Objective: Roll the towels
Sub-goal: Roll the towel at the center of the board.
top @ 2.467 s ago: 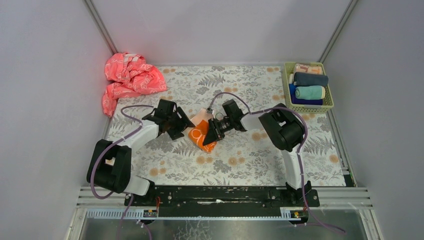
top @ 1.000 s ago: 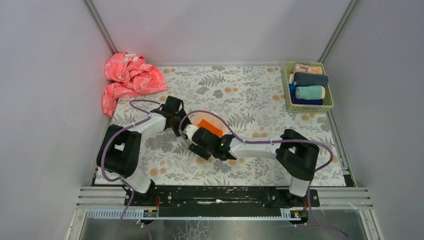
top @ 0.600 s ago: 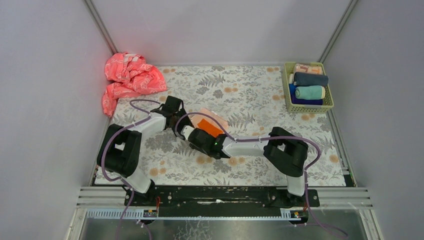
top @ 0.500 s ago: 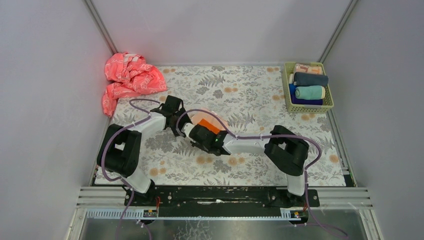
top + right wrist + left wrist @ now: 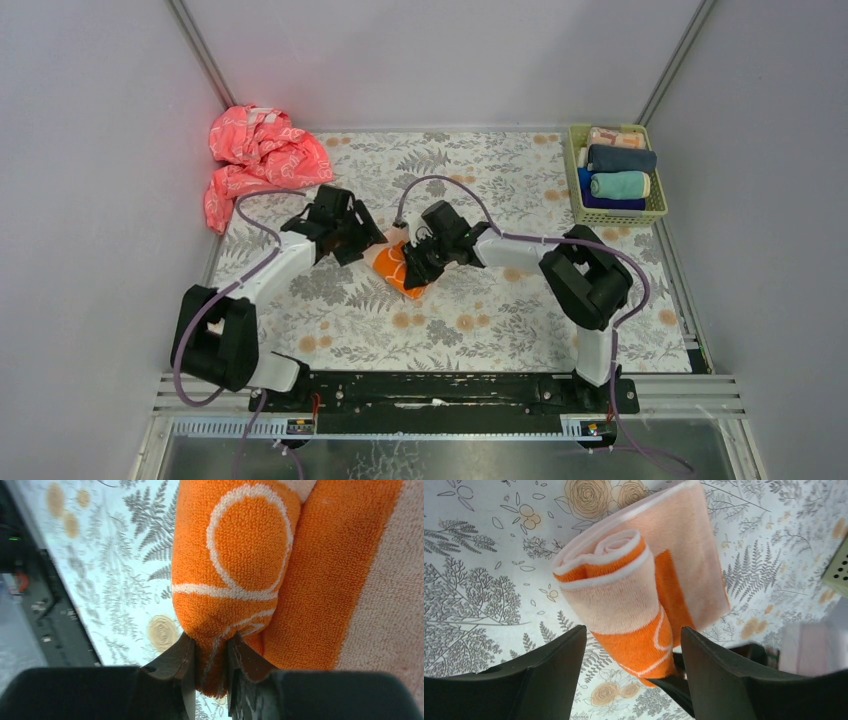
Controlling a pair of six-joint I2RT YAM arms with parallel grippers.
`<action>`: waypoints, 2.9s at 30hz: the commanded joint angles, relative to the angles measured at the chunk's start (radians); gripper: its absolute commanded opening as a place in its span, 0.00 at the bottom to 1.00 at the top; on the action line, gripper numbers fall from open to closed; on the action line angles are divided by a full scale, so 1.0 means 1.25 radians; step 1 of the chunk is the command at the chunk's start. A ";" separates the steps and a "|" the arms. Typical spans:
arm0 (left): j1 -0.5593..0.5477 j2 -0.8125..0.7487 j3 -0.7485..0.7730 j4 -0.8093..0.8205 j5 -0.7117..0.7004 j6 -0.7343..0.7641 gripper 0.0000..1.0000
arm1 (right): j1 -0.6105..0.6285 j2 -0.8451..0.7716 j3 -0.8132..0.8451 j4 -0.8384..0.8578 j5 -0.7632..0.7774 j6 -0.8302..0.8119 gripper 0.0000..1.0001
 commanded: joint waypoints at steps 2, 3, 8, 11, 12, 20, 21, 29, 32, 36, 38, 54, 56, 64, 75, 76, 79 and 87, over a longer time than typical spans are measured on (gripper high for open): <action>0.004 -0.069 -0.043 -0.023 -0.020 -0.027 0.69 | -0.050 0.083 -0.045 -0.001 -0.314 0.149 0.07; 0.004 -0.072 -0.049 -0.021 -0.015 -0.028 0.69 | -0.059 0.093 -0.045 0.004 -0.337 0.159 0.07; 0.004 -0.036 -0.066 0.011 0.022 -0.031 0.69 | -0.094 0.143 -0.050 0.046 -0.424 0.209 0.07; 0.004 -0.001 -0.064 0.029 0.020 -0.028 0.69 | -0.109 0.168 -0.053 0.063 -0.441 0.227 0.07; 0.004 0.010 -0.062 0.032 0.017 -0.025 0.69 | -0.111 0.175 -0.052 0.063 -0.443 0.228 0.07; 0.004 0.096 -0.069 0.042 -0.020 0.000 0.63 | -0.137 0.223 -0.051 0.081 -0.445 0.274 0.07; 0.004 0.106 -0.071 0.042 -0.023 0.003 0.60 | -0.137 0.217 -0.046 0.062 -0.420 0.263 0.08; 0.003 0.159 -0.071 0.035 -0.032 0.036 0.44 | -0.129 0.065 -0.036 -0.046 -0.227 0.186 0.34; 0.003 0.178 -0.061 0.023 -0.031 0.048 0.44 | -0.098 -0.015 -0.029 -0.091 -0.115 0.137 0.47; 0.003 0.187 -0.062 0.019 -0.031 0.053 0.44 | -0.020 -0.092 0.004 -0.164 0.127 0.067 0.56; 0.002 0.189 -0.060 0.016 -0.031 0.056 0.44 | 0.024 -0.122 0.012 -0.177 0.248 0.046 0.59; -0.006 0.192 -0.042 0.009 -0.016 0.061 0.48 | 0.280 -0.085 0.057 -0.091 0.646 -0.171 0.76; -0.005 0.194 -0.042 0.009 -0.014 0.060 0.48 | 0.288 -0.057 0.059 -0.079 0.642 -0.191 0.77; -0.007 0.194 -0.038 0.010 -0.006 0.060 0.50 | 0.294 0.042 0.058 -0.068 0.667 -0.224 0.71; 0.008 0.131 -0.018 0.020 0.045 0.029 0.62 | 0.163 0.071 0.010 -0.123 0.314 -0.139 0.12; 0.017 0.114 -0.020 0.025 0.053 0.020 0.63 | 0.144 0.067 0.011 -0.131 0.268 -0.132 0.11; 0.040 0.061 -0.021 0.028 0.056 -0.001 0.67 | 0.088 0.066 0.022 -0.163 0.121 -0.113 0.10; 0.100 -0.074 -0.070 0.017 0.072 -0.028 0.73 | -0.017 0.114 0.058 -0.178 -0.200 -0.044 0.10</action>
